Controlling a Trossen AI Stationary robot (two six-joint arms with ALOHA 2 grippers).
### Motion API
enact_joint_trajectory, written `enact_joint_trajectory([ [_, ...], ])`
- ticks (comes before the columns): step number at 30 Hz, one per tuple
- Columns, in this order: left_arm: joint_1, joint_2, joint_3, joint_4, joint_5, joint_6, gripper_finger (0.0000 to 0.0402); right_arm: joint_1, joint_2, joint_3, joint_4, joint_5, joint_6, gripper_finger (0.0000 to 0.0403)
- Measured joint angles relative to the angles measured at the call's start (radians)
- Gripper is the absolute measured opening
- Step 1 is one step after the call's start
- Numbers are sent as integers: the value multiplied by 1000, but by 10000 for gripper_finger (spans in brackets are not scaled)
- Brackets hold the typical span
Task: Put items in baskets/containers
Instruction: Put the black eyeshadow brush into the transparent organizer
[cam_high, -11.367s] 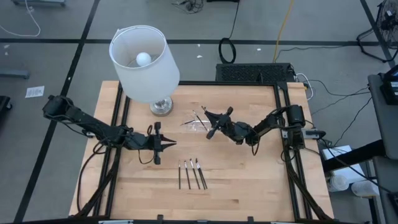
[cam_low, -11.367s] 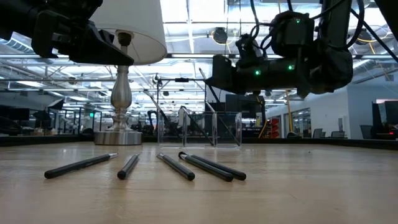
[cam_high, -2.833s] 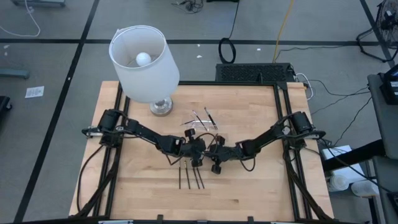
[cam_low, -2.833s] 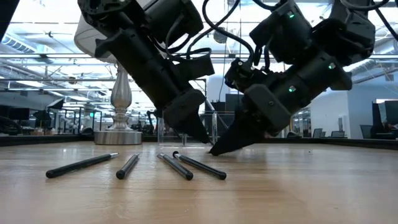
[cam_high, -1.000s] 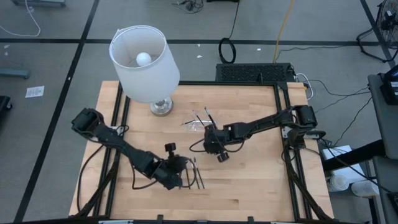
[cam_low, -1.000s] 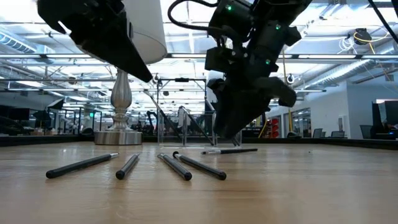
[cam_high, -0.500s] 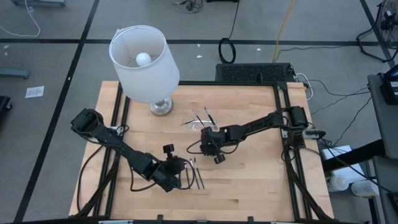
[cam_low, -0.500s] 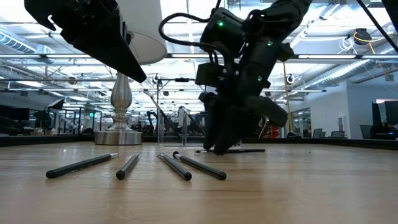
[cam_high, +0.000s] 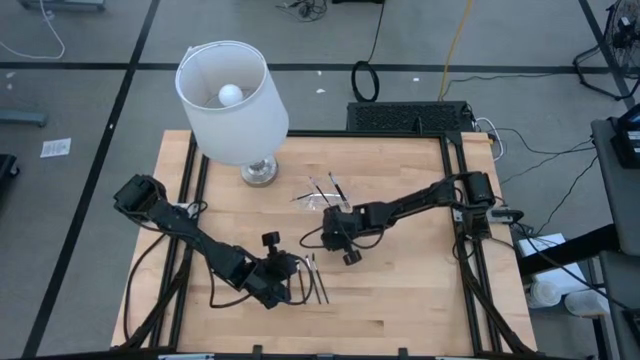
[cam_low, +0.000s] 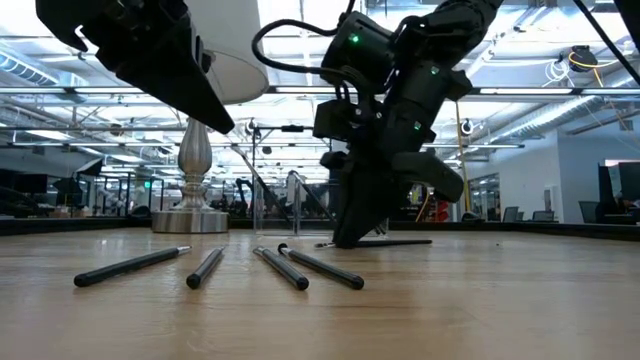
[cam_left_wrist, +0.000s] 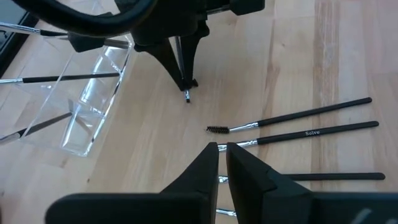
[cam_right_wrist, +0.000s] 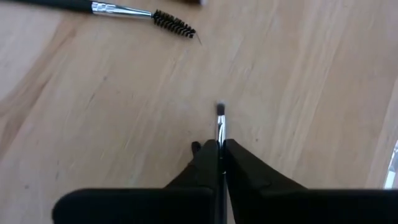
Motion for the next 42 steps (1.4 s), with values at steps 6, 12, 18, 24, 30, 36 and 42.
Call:
enact_joint_trajectory([
  [6,-19,0,0,-1,-43,41,42,21,-80,-9,71,1,53,2],
  [12,-103,-21,0,-14,-274,90,42,69,-216,-3,174,-1,64,1],
  [18,-196,-73,0,-10,-486,119,42,131,-332,-7,317,-6,72,1],
  [24,-295,-87,0,65,-696,195,42,176,-394,-126,717,-135,80,0],
  [30,-294,-87,0,184,-687,289,42,196,-366,-277,1188,-208,97,0],
  [36,-218,-87,0,438,-404,499,70,220,-264,-315,1430,-244,87,0],
  [42,-168,-85,0,541,-252,598,142,226,-208,-307,1506,-242,117,0],
])
